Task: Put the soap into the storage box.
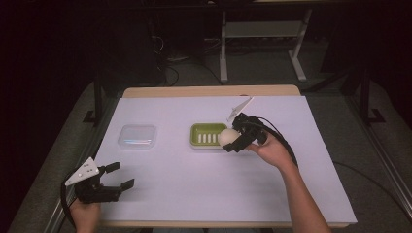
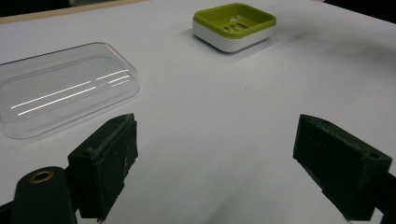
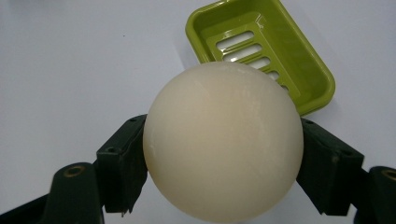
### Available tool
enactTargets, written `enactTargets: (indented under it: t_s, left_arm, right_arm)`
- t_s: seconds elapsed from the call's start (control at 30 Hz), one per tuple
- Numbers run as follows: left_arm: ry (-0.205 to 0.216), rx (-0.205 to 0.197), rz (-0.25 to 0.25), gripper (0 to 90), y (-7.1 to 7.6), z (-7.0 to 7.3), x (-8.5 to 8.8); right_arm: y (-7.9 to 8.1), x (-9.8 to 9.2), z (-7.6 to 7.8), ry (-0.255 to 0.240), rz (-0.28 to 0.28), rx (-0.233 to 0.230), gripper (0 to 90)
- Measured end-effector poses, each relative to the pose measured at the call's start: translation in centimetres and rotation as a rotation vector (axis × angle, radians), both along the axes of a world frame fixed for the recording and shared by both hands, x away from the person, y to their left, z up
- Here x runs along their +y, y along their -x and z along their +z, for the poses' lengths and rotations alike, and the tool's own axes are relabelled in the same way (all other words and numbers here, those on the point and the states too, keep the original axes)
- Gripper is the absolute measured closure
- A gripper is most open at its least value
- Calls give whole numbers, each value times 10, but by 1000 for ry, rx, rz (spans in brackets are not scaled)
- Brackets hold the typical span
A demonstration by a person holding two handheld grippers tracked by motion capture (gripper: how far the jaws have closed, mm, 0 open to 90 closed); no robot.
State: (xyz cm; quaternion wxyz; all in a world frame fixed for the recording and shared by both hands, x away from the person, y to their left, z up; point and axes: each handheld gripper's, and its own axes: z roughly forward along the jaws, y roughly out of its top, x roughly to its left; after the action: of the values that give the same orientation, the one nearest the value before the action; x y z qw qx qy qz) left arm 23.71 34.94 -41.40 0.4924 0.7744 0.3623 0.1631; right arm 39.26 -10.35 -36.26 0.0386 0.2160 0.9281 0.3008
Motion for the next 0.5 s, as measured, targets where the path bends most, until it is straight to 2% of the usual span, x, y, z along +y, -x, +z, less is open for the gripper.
enactTargets:
  t_s: [0.27, 0.5]
  left_arm:
    - [4, -1, 1, 133, 0, 0, 0]
    - [1, -3, 0, 132, 0, 0, 1]
  right_arm:
    - [-9, 3, 8, -19, 9, -14, 244]
    - [-14, 10, 14, 0, 19, -27, 244]
